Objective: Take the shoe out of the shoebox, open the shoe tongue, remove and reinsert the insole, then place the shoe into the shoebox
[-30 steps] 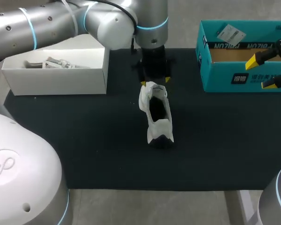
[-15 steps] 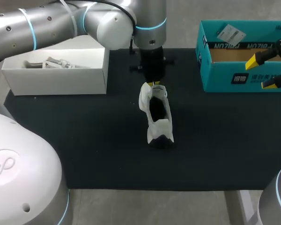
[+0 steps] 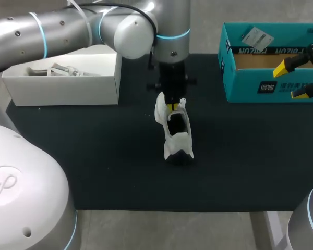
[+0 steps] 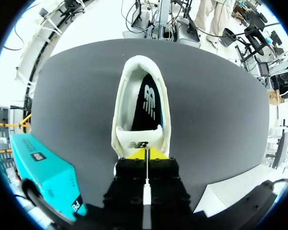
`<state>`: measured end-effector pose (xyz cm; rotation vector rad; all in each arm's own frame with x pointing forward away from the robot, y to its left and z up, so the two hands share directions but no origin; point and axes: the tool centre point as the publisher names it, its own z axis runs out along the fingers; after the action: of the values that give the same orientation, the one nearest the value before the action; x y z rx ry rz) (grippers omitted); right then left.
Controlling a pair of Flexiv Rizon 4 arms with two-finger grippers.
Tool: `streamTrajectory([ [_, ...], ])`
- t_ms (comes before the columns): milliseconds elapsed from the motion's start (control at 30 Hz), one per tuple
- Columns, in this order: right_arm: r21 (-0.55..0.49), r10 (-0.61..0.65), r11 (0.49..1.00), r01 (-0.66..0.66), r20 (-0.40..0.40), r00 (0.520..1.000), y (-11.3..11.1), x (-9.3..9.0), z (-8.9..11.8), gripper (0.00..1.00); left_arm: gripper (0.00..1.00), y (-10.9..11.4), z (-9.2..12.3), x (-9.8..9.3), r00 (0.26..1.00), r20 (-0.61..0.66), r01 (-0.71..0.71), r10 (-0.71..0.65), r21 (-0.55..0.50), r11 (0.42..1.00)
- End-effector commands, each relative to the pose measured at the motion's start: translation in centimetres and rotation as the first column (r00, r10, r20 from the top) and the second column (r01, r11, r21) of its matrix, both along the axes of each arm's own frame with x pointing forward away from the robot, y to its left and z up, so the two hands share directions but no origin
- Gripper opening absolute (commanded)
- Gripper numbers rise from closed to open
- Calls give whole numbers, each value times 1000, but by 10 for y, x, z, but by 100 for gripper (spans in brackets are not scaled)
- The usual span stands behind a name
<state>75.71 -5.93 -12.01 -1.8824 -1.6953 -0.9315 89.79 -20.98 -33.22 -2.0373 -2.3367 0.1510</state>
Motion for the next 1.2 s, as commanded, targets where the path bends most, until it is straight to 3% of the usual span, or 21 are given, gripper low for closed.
streamTrajectory([
  [33,-3,-1,1000,1,-2,1000,1,1,0,100,0,-1,3,-7,1000,-11,7,-7,12,1000],
  [300,-3,-1,1000,1,-2,1000,1,1,0,100,0,-1,16,-8,999,16,-36,36,-10,999],
  [700,-3,-1,1000,1,-2,1000,1,1,0,100,0,-8,-10,-25,999,-24,-24,24,1,1000],
  [1000,-3,-1,1000,1,-2,1000,1,1,0,100,0,2,18,-25,992,-74,-109,106,-28,994],
  [1200,-3,-1,1000,1,-2,1000,1,1,0,100,0,2,18,-25,992,-74,-109,106,-28,994],
])
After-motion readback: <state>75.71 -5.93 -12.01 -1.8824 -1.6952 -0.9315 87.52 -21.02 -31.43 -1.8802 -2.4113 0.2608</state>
